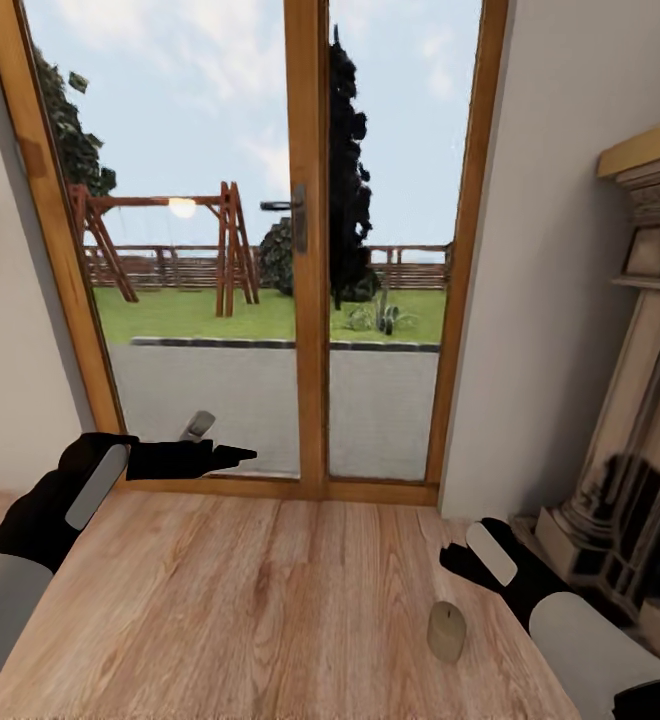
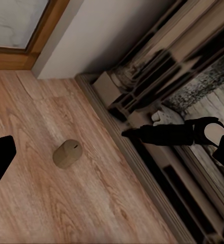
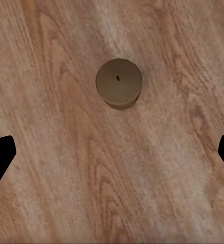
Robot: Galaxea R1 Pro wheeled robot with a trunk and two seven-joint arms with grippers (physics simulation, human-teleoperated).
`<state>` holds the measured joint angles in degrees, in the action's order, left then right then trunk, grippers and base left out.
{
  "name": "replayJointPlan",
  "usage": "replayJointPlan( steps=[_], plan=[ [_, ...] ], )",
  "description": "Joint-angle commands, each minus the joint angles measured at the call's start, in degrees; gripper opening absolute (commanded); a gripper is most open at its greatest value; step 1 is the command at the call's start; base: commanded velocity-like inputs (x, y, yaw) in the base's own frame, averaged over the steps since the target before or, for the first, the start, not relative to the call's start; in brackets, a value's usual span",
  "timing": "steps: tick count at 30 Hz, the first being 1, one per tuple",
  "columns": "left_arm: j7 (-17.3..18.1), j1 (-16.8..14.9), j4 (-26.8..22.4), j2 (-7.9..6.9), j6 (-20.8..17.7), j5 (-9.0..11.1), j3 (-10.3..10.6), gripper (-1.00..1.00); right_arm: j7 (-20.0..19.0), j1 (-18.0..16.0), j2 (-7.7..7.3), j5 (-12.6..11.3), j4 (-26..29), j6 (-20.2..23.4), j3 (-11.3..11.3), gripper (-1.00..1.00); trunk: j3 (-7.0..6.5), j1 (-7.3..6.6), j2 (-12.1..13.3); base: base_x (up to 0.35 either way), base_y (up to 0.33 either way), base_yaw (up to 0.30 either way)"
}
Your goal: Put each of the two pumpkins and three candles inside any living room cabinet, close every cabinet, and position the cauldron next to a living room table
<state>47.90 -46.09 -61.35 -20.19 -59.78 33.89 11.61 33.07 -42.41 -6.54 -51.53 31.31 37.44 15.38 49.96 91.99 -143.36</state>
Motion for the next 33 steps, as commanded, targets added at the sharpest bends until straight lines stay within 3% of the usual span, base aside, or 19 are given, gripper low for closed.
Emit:
replayJointPlan(
  steps=[1,33],
  plan=[
    [0.17,-0.06,0.00,-0.03,-0.22,0.03,0.08,1.00,0.50,-0.05,-0.07,-0.59,0.09,0.09,0.48,1.00,0.30,0.01,-0.05,0.000,0.000,0.000],
    [0.17,-0.06,-0.14,-0.02,-0.22,0.00,0.13,1.00,0.42,-0.05,0.11,-0.68,0.07,0.09,0.53,1.00,7.38,0.83,-0.48,0.000,0.000,0.000]
  ],
)
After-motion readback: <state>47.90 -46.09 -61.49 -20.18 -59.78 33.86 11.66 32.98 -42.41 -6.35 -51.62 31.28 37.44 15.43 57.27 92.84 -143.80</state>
